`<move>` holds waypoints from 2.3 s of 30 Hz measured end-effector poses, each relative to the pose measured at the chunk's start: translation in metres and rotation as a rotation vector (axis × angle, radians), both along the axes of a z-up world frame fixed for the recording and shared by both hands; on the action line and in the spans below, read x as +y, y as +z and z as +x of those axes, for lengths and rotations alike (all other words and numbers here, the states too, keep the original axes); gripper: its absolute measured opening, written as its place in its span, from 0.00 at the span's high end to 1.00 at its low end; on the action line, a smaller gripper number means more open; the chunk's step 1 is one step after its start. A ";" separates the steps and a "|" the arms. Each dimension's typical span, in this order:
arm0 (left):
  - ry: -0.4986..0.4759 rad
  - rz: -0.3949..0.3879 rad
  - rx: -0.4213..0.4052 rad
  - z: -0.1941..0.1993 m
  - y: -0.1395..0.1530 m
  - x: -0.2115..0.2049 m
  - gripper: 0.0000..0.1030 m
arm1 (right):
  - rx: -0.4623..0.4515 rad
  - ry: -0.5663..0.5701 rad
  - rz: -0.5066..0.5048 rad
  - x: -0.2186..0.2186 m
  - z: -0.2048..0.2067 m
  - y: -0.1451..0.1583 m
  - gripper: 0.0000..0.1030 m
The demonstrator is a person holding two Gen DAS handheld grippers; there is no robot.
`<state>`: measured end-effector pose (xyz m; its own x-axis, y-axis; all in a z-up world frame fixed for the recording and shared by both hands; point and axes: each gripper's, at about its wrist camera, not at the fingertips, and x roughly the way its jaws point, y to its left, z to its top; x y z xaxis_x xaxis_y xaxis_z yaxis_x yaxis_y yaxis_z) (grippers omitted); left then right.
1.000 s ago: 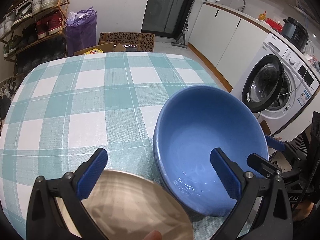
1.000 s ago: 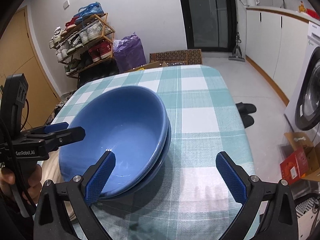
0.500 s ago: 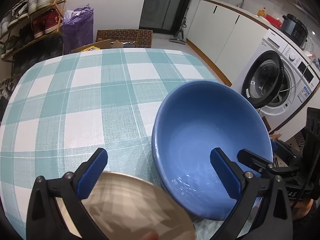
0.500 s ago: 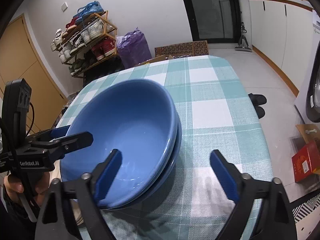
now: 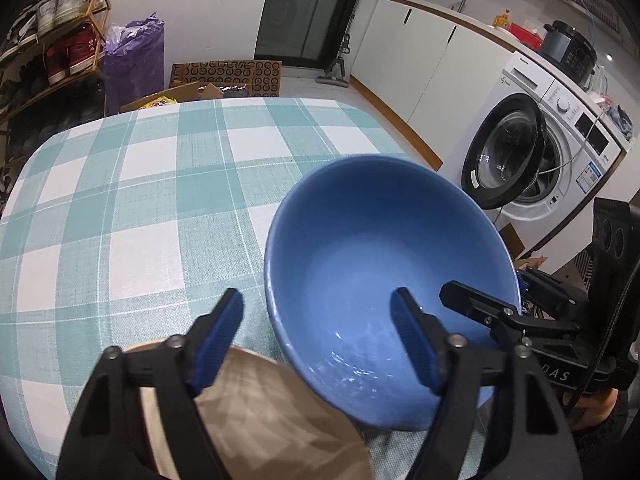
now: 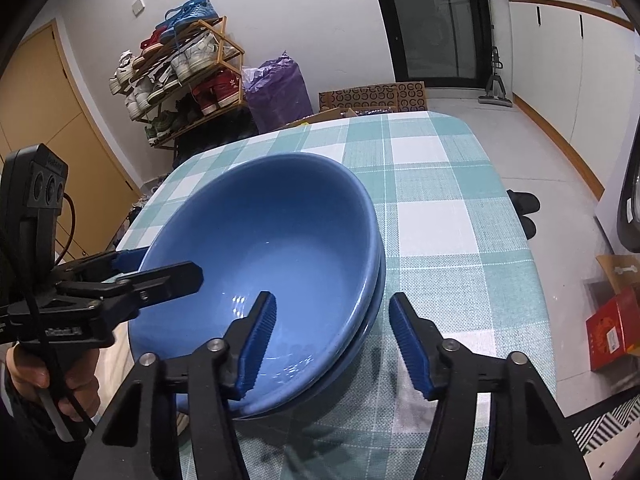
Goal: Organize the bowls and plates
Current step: 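Move both grippers onto the nested blue bowls' rim and close them, then lift the nested blue bowls off the cloth with both grippers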
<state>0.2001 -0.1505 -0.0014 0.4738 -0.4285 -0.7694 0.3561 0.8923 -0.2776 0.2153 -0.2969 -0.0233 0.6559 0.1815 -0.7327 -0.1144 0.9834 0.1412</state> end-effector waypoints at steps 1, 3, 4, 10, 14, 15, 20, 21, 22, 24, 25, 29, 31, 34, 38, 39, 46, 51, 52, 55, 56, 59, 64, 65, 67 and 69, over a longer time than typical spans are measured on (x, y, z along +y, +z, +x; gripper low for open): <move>-0.002 -0.002 0.001 0.000 0.000 0.000 0.35 | 0.000 0.000 0.000 0.000 0.000 0.000 0.46; -0.012 -0.008 0.001 -0.002 0.000 -0.001 0.40 | 0.000 0.003 -0.001 0.001 -0.001 0.000 0.47; -0.018 -0.008 0.001 -0.002 0.000 -0.002 0.45 | -0.001 0.004 -0.003 0.001 -0.001 0.000 0.47; -0.019 -0.001 0.001 -0.004 0.000 -0.003 0.47 | -0.013 0.017 -0.009 0.005 -0.003 0.002 0.47; -0.014 0.004 0.000 -0.004 -0.001 -0.003 0.47 | -0.016 0.008 0.003 0.005 -0.005 0.002 0.48; -0.013 0.009 -0.001 -0.005 0.000 -0.004 0.47 | -0.017 0.006 0.005 0.005 -0.005 0.002 0.48; -0.013 0.008 -0.001 -0.006 0.000 -0.004 0.48 | -0.017 -0.001 0.004 0.004 -0.005 0.002 0.50; -0.012 0.009 0.000 -0.006 0.000 -0.004 0.48 | -0.017 -0.002 0.002 0.003 -0.005 0.002 0.50; -0.012 0.011 0.000 -0.006 0.000 -0.004 0.49 | -0.016 -0.003 0.001 0.003 -0.005 0.002 0.50; -0.011 0.014 -0.001 -0.007 0.000 -0.004 0.49 | -0.016 -0.005 0.001 0.004 -0.006 0.003 0.50; -0.011 0.015 -0.001 -0.008 0.000 -0.005 0.49 | -0.015 -0.006 0.002 0.003 -0.007 0.003 0.50; -0.010 0.016 -0.001 -0.008 0.000 -0.005 0.49 | -0.015 -0.010 0.001 0.003 -0.007 0.003 0.50; -0.009 0.017 -0.003 -0.009 0.000 -0.005 0.49 | -0.015 -0.010 0.001 0.003 -0.008 0.003 0.50; -0.011 0.016 -0.004 -0.009 0.001 -0.006 0.49 | -0.015 -0.011 0.001 0.002 -0.009 0.004 0.50; -0.011 0.013 -0.006 -0.011 0.003 -0.007 0.49 | -0.018 -0.018 0.004 -0.001 -0.011 0.005 0.50; -0.011 0.012 -0.007 -0.012 0.003 -0.007 0.49 | -0.018 -0.019 0.003 -0.001 -0.012 0.006 0.50; -0.008 0.007 -0.017 -0.016 0.009 -0.007 0.49 | -0.026 -0.022 -0.004 -0.003 -0.015 0.009 0.50; -0.004 0.002 -0.028 -0.020 0.015 -0.005 0.49 | -0.035 -0.017 -0.006 -0.002 -0.021 0.014 0.50; -0.003 0.002 -0.029 -0.021 0.016 -0.005 0.49 | -0.038 -0.016 -0.006 -0.002 -0.023 0.016 0.50; 0.002 -0.001 -0.036 -0.026 0.019 -0.003 0.49 | -0.046 -0.015 -0.008 -0.001 -0.028 0.020 0.50; 0.003 -0.001 -0.041 -0.029 0.021 -0.002 0.49 | -0.049 -0.014 -0.009 0.000 -0.030 0.021 0.50; 0.005 -0.002 -0.049 -0.035 0.025 0.000 0.49 | -0.056 -0.014 -0.011 0.003 -0.035 0.025 0.50; 0.016 -0.007 -0.061 -0.043 0.032 0.004 0.49 | -0.066 -0.012 -0.010 0.008 -0.045 0.032 0.50; 0.018 -0.009 -0.063 -0.045 0.033 0.005 0.49 | -0.067 -0.010 -0.011 0.010 -0.047 0.033 0.50; 0.021 -0.011 -0.065 -0.048 0.035 0.007 0.49 | -0.070 -0.009 -0.012 0.012 -0.050 0.036 0.50; 0.025 -0.016 -0.065 -0.050 0.037 0.008 0.49 | -0.074 -0.006 -0.014 0.014 -0.054 0.039 0.50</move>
